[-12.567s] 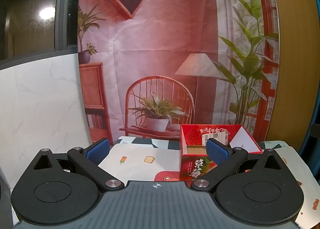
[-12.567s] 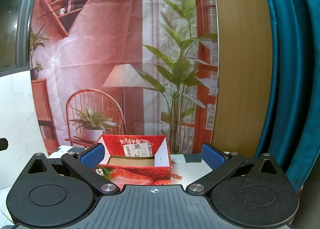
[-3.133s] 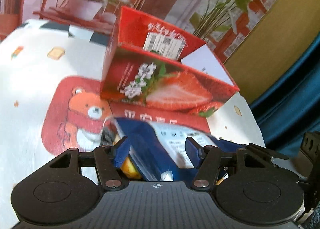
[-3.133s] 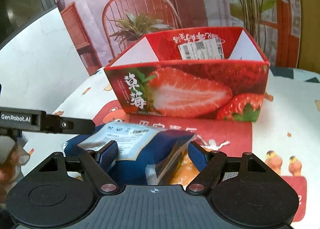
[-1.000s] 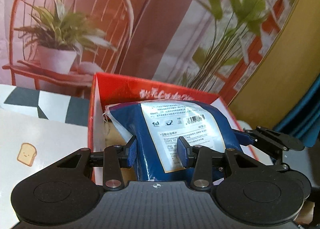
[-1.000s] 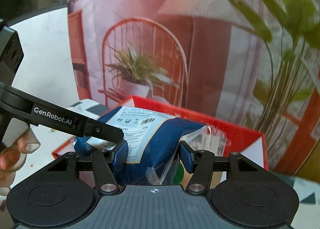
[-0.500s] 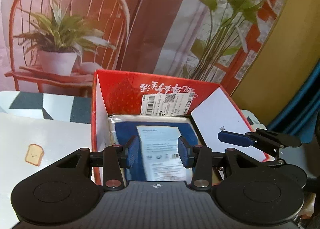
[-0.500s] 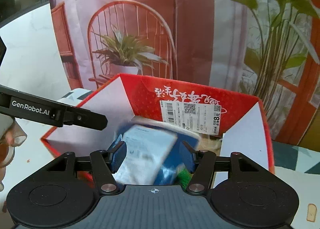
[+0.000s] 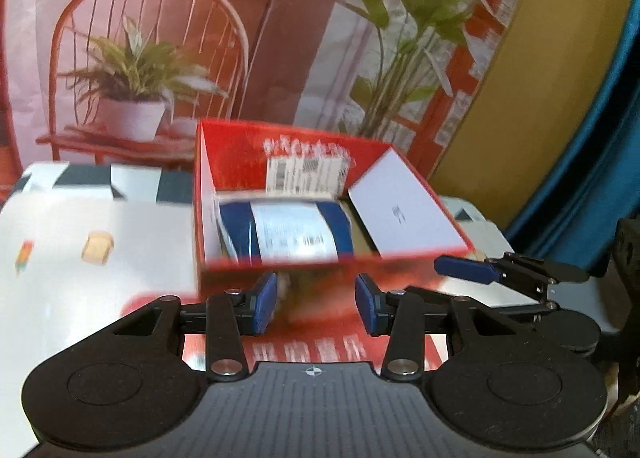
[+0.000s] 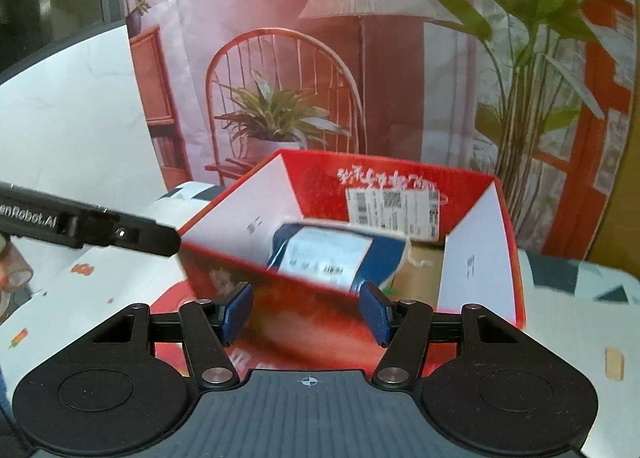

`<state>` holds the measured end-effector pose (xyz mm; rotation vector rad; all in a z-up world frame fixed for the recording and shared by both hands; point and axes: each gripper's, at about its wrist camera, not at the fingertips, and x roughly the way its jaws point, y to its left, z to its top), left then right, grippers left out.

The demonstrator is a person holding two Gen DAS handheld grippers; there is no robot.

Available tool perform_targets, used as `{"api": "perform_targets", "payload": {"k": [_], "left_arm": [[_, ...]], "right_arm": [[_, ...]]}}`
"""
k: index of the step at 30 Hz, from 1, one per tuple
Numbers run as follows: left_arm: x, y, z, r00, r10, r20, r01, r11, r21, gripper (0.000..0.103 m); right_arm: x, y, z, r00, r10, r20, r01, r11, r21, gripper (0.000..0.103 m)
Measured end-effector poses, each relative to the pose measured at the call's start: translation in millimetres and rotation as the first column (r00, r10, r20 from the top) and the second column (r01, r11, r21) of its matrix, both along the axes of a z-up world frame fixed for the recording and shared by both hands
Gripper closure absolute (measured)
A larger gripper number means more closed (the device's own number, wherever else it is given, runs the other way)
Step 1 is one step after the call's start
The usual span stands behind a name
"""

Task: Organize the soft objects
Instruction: 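Lower the left tool onto the orange floral oven mitt and grip it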

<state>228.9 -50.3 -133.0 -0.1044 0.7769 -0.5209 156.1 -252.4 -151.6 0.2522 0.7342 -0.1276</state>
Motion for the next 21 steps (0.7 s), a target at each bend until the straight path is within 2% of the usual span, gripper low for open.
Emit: {"api": "perform_targets", "payload": {"k": [6,13,18,21], "left_arm": [[-42,3,-31,0.997,-0.014,-0.070,0.015,1.000,0.001,0.058],[-76,-2,-70,0.990,-0.029,-0.135,0.032,0.999,0.019,0.058],[-90,-5,-92,0.992,-0.009,-0.129,0.015,0.999,0.049,0.058],[-95,-5,-100,0.994,-0.007,-0.108,0.013,0.998,0.058,0.058]], "right_arm": [[-47,25,-15,0.999,-0.024,-0.027,0.026,0.998,0.053,0.047],[-93,63,-37,0.998,-0.015,-0.062,0.017,0.999,0.027,0.047],[-109,84,-61,0.992,-0.002,-0.124,0.001,1.000,-0.013,0.047],[-115,86,-70,0.993,0.000,-0.119,-0.002,1.000,-0.014,0.047]]}}
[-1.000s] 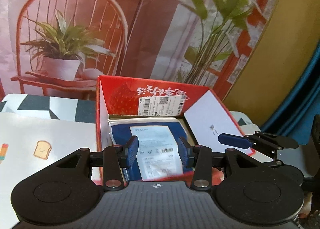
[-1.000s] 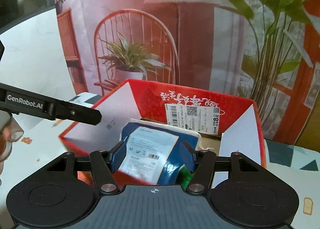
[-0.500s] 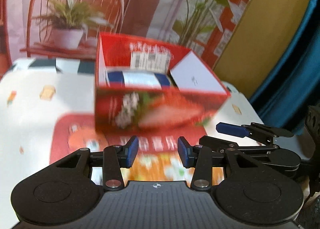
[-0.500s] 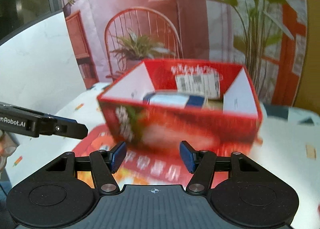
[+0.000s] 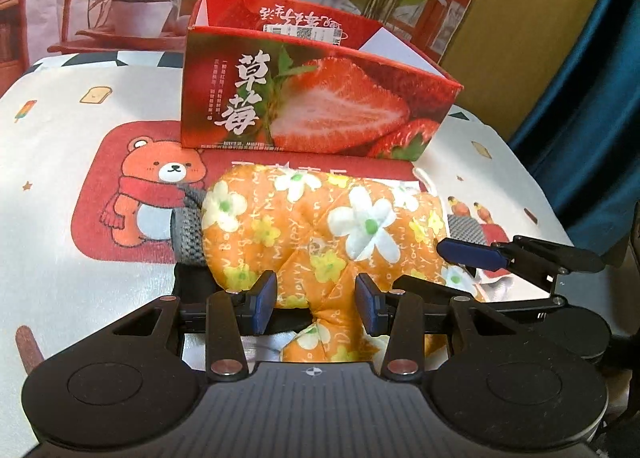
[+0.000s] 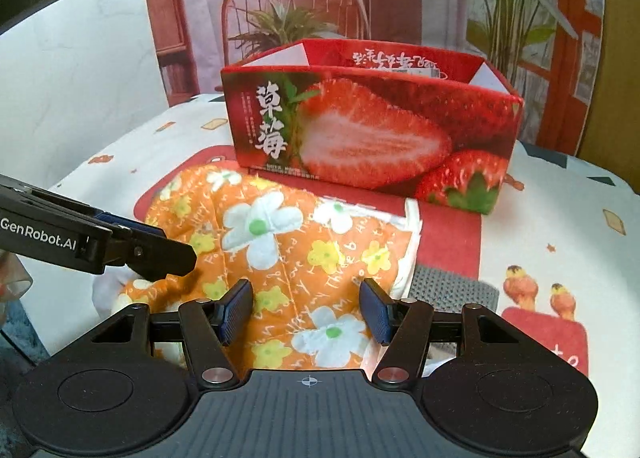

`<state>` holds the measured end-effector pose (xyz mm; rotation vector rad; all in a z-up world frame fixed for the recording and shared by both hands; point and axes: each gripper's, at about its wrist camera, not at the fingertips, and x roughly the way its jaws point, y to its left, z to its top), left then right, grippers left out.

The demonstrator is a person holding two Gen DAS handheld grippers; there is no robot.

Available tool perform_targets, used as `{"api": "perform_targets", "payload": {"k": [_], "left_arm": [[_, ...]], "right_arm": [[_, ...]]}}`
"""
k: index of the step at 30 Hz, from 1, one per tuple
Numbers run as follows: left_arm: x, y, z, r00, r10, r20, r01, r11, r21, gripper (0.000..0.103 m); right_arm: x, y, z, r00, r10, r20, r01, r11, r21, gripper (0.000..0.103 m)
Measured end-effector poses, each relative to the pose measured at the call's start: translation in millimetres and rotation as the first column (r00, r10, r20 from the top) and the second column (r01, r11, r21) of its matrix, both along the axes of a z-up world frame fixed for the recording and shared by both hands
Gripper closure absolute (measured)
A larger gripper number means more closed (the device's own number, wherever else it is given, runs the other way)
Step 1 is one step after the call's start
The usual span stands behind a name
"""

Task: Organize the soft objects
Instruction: 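Lower the left tool onto the orange floral oven mitt and grip it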

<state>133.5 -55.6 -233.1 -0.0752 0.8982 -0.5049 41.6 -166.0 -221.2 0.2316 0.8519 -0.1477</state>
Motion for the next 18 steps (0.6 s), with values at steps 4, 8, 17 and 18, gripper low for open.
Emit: {"api": "perform_targets", "payload": {"k": [4,8,17,18], "left_arm": [[-1,-5,-4,1.000,-0.009,0.008,0.009,1.000,0.022,0.058],[-6,-8,-7,1.000,-0.022,0.019,0.022,0.999,0.044,0.058],[-3,-1,-11,1.000,-0.004,-0.014,0.004,1.000,-0.010,0.058],[-2,0,-12,1.000,-0.003,-0.017,0.003,1.000,-0.013,0.058]], "right_arm": [[-4,-1,-5,1.000,-0.011,0.013,0.011,1.000,0.016,0.046],[-9,-1,-6,0.999,-0.029,0.031,0.028,0.999,0.030,0.046],[-21,-14,1,0.990,-0.124,0.070,0.119,0.991,0.066,0.045],[-22,-17,1,0.988,-0.140,0.069,0.135,0.988,0.071,0.045]]}}
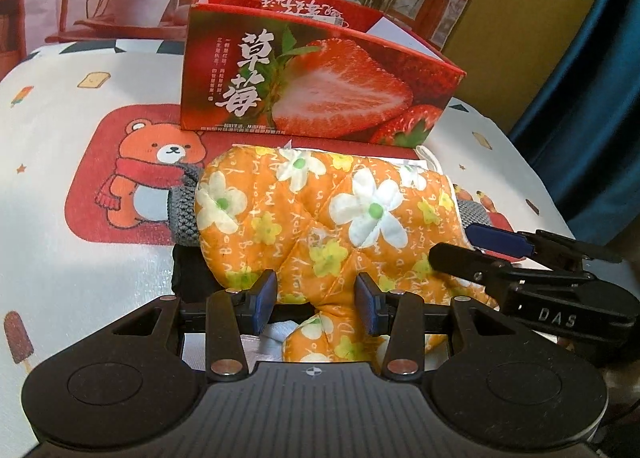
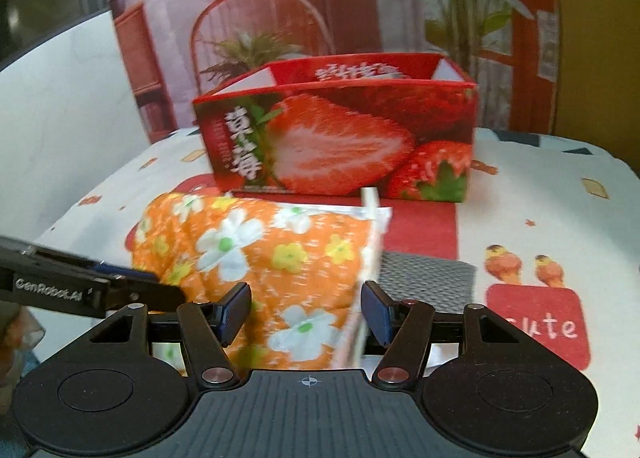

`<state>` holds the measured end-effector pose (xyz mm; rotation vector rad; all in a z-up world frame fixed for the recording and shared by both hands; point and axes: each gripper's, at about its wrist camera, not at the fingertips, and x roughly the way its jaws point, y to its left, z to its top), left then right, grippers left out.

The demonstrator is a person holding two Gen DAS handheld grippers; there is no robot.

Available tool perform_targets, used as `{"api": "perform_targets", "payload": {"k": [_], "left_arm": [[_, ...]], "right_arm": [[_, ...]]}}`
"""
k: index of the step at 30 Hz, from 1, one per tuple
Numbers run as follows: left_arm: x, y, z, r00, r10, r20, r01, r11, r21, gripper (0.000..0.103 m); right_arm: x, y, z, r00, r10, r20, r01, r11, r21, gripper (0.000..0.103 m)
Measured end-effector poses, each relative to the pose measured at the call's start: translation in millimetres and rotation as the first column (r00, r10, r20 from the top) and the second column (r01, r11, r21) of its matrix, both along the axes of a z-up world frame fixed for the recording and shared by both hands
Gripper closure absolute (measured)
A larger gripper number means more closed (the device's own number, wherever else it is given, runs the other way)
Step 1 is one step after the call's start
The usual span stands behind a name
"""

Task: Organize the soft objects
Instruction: 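Lower the left tool onto the orange floral oven mitt and grip it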

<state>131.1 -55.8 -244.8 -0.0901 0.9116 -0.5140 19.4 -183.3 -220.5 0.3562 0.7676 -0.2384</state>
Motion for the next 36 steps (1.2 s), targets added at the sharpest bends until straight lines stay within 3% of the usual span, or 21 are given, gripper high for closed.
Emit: {"api": "perform_targets", "payload": {"k": [6,14,22,29,36], "left_arm": [[1,2,-2,1.000,0.000,-0.009,0.000,1.000,-0.009,0.058],[2,1,-2,1.000,-0.004,-0.015,0.004,1.000,-0.006,0.058],[5,-1,-12,0.996,-0.030,-0.078,0.030,1.000,0.007,0.056],[7,3,-17,0.994,-0.020,-0.106,0.018,1.000,-0.023,0.056],[5,2,-17,0.994,-0.020,-0.106,0.018,1.000,-0.024,0.056]], "right_arm": [[-3,-11,-12,0.998,-0.052,-0.021,0.053,0.997,0.055,0.043],[1,-7,-11,0.999,-0.044,-0.015,0.045,0.995,0.093,0.046],[-4,3,14,0.997,-0.029,0.074,0.024,0.998,0.062,0.053],[-5,7,20,0.997,-0.023,0.080,0.020,0.999,0.032,0.067],[-7,8,27,0.994,-0.040,0.104,0.044,0.998,-0.035,0.068]]}}
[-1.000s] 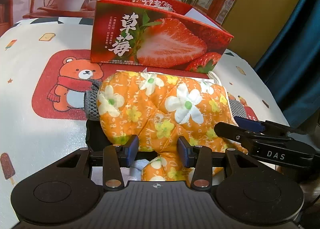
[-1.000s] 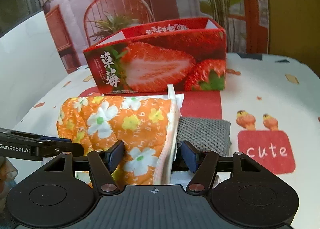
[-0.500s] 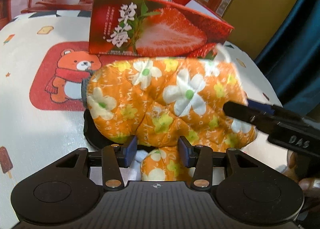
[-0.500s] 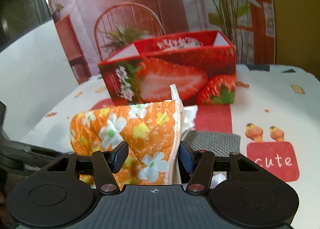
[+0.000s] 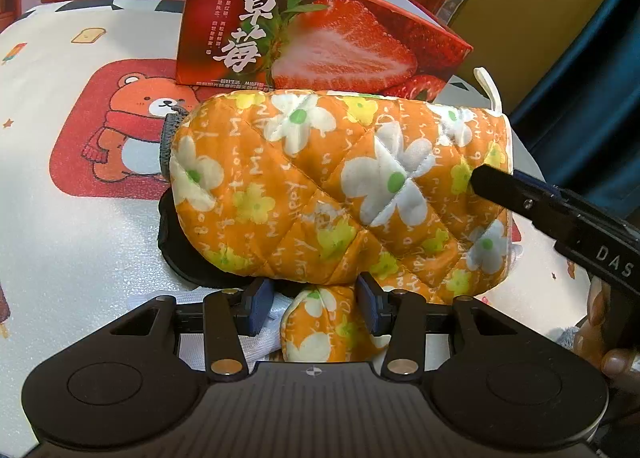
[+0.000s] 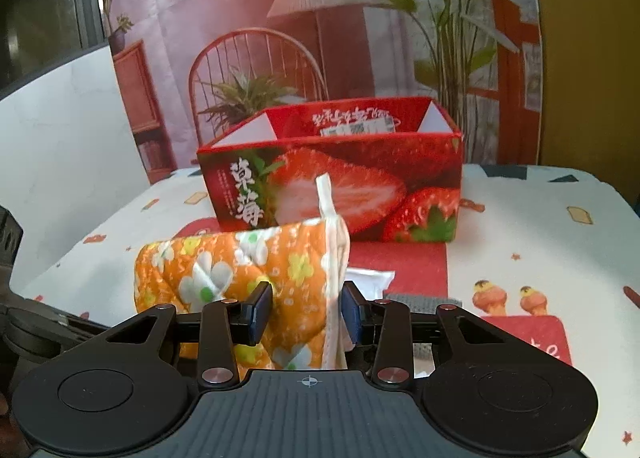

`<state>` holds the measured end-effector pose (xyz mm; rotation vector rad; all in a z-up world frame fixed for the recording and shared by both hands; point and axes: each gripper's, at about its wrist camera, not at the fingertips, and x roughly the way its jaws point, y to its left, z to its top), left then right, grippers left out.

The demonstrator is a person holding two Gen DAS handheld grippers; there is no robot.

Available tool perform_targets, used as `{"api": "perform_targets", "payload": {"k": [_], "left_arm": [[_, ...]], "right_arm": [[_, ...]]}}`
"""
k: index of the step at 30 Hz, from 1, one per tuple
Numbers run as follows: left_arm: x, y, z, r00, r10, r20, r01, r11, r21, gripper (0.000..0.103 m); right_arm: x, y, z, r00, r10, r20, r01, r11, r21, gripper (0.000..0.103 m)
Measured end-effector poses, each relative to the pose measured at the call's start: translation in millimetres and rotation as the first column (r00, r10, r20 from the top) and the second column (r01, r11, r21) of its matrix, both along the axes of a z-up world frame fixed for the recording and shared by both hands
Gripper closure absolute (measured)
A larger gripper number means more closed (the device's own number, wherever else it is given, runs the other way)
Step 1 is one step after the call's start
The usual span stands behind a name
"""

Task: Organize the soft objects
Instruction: 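Lower the left tool onto the orange floral oven mitt and grip it, then lift the orange mitt with the left tool and drop it into the red box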

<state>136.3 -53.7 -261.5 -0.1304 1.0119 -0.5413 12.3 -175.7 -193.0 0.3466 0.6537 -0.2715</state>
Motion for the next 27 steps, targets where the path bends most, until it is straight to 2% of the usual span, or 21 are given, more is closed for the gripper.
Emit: {"api": "perform_targets", "payload": {"k": [9,11,12,16,19,24,27], "left_arm": [[-1,1,1,1.000,-0.001,0.000,0.001,1.000,0.003,0.056],[-1,1,0,1.000,0.003,0.000,-0.003,1.000,-0.002,0.056],[0,2,0,1.000,0.007,-0.002,-0.007,1.000,-0.009,0.056],[-2,12,0,0.999,0.047,-0.014,-0.047,0.997,-0.064,0.056],[-6,24,7,0.996,0.086,-0.013,-0.087,0.991,-0.099,0.056],[-9,41,33,0.987,0.150,0.052,-0.142,0.980,-0.136,0.054],[-3,45,37,0.980,0.188,0.064,-0.179,0.976,-0.128,0.054]], "right_arm": [[2,-1,-6,1.000,0.028,-0.003,-0.028,0.998,0.048,0.068],[3,-2,-8,1.000,0.030,-0.011,-0.029,0.998,0.057,0.070],[4,-3,-8,0.999,0.032,-0.016,-0.031,0.998,0.058,0.075],[8,-3,-12,0.997,0.054,-0.051,-0.053,0.998,0.029,0.087],[9,-3,-14,0.996,0.062,-0.068,-0.061,0.998,0.024,0.088],[9,-3,-16,0.996,0.056,-0.063,-0.054,0.998,0.030,0.089],[8,-4,-16,0.997,0.050,-0.064,-0.048,0.998,0.030,0.089]]}}
